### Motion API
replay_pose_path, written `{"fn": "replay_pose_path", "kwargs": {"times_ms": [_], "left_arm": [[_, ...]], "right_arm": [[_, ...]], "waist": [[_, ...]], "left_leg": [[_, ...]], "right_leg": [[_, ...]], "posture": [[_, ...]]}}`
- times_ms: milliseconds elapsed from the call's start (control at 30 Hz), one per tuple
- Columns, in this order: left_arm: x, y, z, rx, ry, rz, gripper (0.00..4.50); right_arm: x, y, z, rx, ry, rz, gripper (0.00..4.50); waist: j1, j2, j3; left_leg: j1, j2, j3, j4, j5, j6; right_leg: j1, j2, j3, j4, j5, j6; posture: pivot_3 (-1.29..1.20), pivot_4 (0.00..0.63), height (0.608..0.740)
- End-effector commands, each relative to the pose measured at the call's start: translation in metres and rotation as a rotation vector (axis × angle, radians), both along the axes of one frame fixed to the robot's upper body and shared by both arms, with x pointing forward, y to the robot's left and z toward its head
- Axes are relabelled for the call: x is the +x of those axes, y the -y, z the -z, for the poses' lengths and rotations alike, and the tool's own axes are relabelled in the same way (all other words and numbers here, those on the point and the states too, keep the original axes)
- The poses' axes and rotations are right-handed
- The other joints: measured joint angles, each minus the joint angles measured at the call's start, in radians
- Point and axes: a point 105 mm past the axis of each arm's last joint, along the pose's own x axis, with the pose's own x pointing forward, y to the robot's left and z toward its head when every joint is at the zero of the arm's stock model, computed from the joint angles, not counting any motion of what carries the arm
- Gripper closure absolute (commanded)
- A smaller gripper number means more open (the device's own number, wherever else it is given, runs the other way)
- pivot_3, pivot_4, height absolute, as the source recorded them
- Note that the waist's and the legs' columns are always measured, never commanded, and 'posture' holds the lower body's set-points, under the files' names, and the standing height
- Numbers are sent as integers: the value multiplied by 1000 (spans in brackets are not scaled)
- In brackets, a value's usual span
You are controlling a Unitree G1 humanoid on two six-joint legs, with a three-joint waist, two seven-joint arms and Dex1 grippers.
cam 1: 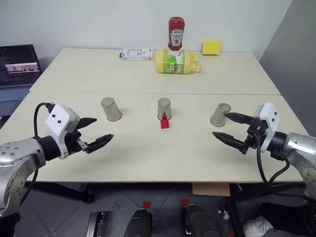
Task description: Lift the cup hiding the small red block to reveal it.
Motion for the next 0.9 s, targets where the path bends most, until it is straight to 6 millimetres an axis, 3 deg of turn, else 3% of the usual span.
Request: {"fn": "replay_pose_path", "kwargs": {"times_ms": [33, 900], "left_arm": [[1, 6, -12, 7, 34, 23, 8], [9, 14, -4, -1, -4, 63, 8]], "right_arm": [[-2, 3, -17, -4, 46, 3, 0], [-15, 1, -14, -1, 17, -19, 0]], "waist": [[0, 0, 0], [0, 0, 0]], "left_leg": [[0, 0, 0, 0, 0, 0], [0, 0, 0, 0, 0, 0]], "right_leg": [[0, 0, 0, 0, 0, 0], [0, 0, 0, 0, 0, 0]], "posture": [[0, 150, 740], [0, 150, 740]]}}
